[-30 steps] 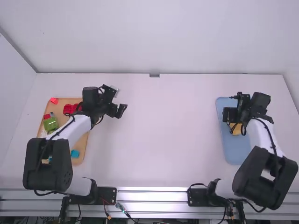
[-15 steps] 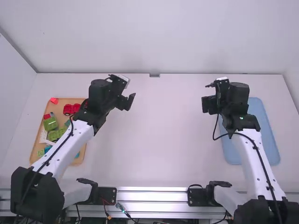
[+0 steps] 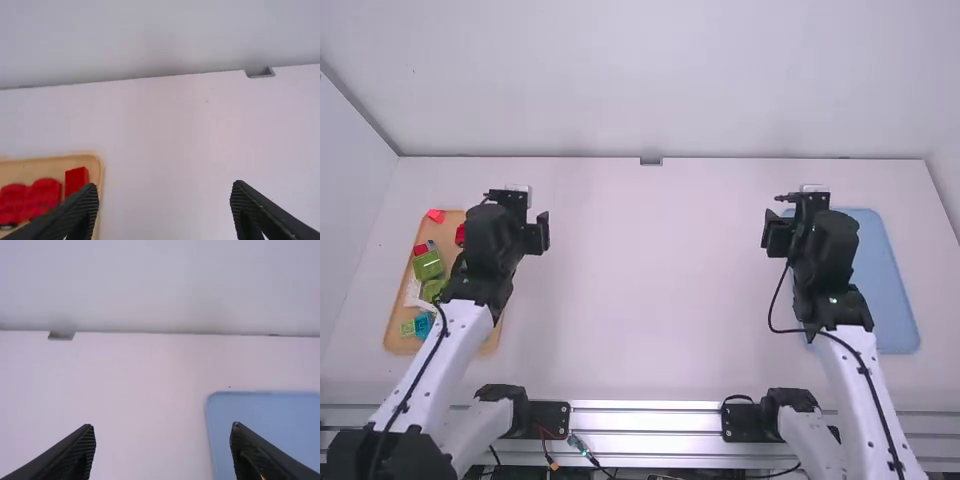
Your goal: Assemble lego blocks to make yellow taxi
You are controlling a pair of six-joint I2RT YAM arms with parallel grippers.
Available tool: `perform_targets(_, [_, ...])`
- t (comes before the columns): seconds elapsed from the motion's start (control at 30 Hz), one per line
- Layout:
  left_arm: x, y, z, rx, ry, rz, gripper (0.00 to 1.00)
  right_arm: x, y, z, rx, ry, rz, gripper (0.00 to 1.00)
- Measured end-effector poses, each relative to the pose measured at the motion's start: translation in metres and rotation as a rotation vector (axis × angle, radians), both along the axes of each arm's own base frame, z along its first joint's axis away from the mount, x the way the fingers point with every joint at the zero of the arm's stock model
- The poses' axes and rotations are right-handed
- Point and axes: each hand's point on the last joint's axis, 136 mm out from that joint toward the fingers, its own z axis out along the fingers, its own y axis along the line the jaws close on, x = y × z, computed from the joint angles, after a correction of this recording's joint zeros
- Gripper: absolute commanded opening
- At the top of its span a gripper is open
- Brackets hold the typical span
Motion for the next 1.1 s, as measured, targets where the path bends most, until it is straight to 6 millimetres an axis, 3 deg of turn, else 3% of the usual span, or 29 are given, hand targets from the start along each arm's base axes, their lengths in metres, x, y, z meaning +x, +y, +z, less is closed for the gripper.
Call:
perform_targets(0.23, [-0.033,0.000,-0.023,-0.023,0.002,0.013,0.50,-0.022,0.000,-0.001,0.025,-0.103,-0.013,0.49])
perform_targets(0.77, [-0.097,0.000,-0.092,-0.029,-0.005,0.016,0.14,-0.077,-0.001,-0.079,0.029,-0.100,-0.016,0.14])
perform_targets(1.0, [-0.112,0.000,-0.122,-0.030,-0.010,0.016,0.01,-0.090,-0.001,-0.111,0.030,-0.099,-0.017,0.02])
perform_targets(1.1, [-0.115,0.000,-0.129,-0.029,-0.019,0.015,0.00,-0.093,-0.001,-0.122,0.030,-0.097,-0.017,0.00])
